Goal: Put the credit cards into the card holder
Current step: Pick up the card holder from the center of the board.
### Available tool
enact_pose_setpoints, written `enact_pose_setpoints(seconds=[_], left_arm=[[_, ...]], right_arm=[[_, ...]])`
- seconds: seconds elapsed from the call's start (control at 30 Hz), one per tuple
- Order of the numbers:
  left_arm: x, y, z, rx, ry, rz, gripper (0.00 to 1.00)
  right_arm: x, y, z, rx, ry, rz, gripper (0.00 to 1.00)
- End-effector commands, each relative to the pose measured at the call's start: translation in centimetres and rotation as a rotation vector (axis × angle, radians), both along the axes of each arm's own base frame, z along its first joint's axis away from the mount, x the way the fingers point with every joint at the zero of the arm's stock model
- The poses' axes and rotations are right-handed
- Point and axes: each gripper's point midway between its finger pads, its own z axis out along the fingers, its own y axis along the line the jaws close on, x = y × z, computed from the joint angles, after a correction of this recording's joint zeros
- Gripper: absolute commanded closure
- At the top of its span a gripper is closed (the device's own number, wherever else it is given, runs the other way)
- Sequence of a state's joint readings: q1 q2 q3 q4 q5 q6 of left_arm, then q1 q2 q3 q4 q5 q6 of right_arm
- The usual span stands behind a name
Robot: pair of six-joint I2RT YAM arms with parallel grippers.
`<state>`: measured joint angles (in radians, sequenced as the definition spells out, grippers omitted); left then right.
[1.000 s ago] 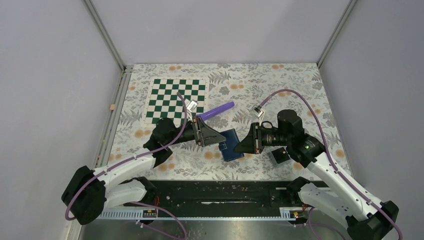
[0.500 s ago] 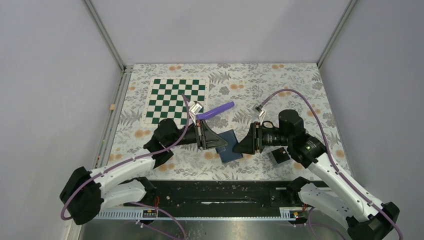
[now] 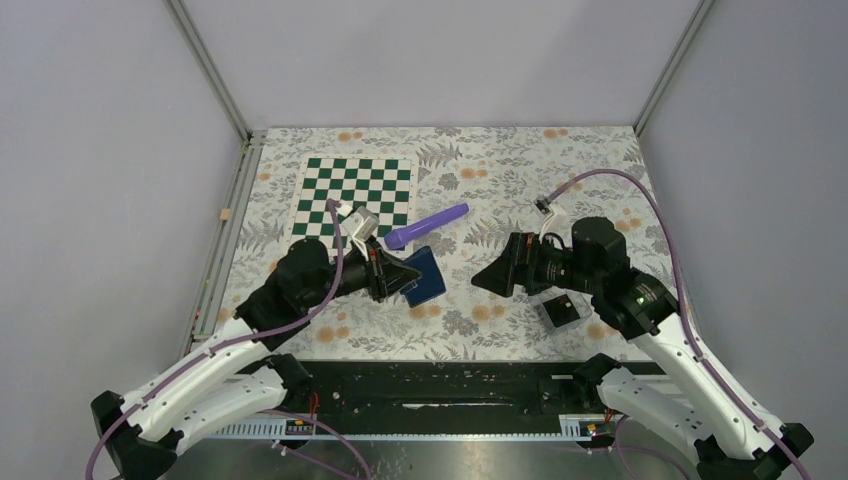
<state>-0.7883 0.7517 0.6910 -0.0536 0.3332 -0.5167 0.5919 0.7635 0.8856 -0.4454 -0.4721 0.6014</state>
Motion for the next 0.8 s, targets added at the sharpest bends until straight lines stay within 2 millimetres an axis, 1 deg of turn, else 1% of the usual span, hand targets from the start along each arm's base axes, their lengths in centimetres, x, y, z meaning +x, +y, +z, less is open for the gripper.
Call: enact_pose_setpoints(seconds=[0.0,0.13,0.17,0.2,0.23,0.27,0.33,0.43,0.53,0.63,0.67,0.77], left_arm=[[1.3,2.7,1.7,0.209,-0.326,0.043,1.00],[2.6,4.7,2.6,0.357,-0.535,0.085,1.00],[2.7,5.1,2.8,0.392,-0.590,0.081,0.99],[2.8,5.3,3.0,0.421,-0.637,0.077,0.90],[2.6,5.4,3.2,0.446,-0.694,0.046,0.85],[2.2,5.3,3.4,0.462,-0.749,0.010,0.86],[1.5,5.3,4.1,0.481,-0.855,-0.035,0.99],[0.7,5.1,5.5,0.482,-0.957,-0.066,1.00],[-0.7,4.4,6.0,0.493,-1.058,-0.154,1.00],[-2.7,3.3,5.4,0.522,-1.224,-0.285,1.00],[-3.3,3.0,5.1,0.544,-1.302,-0.326,1.00],[-4.3,2.2,3.9,0.607,-1.443,-0.403,1.00]], right_arm=[[0.8,-0.7,2.0,-0.005,0.018,-0.088,0.00],[0.7,0.1,2.9,0.030,0.071,-0.073,0.00],[0.7,0.3,2.9,0.034,0.089,-0.066,0.01],[0.6,0.5,3.0,0.040,0.105,-0.063,0.01],[0.6,0.7,3.0,0.045,0.118,-0.058,0.01],[0.6,0.7,3.1,0.049,0.127,-0.057,0.01],[0.6,0.9,3.4,0.061,0.140,-0.063,0.00],[0.5,1.3,4.0,0.091,0.164,-0.053,0.01],[0.4,1.7,4.4,0.117,0.186,-0.039,0.01],[0.2,2.1,4.6,0.146,0.209,-0.028,0.00],[0.3,2.2,4.9,0.160,0.213,-0.027,0.01],[0.0,2.7,5.1,0.191,0.242,-0.008,0.00]])
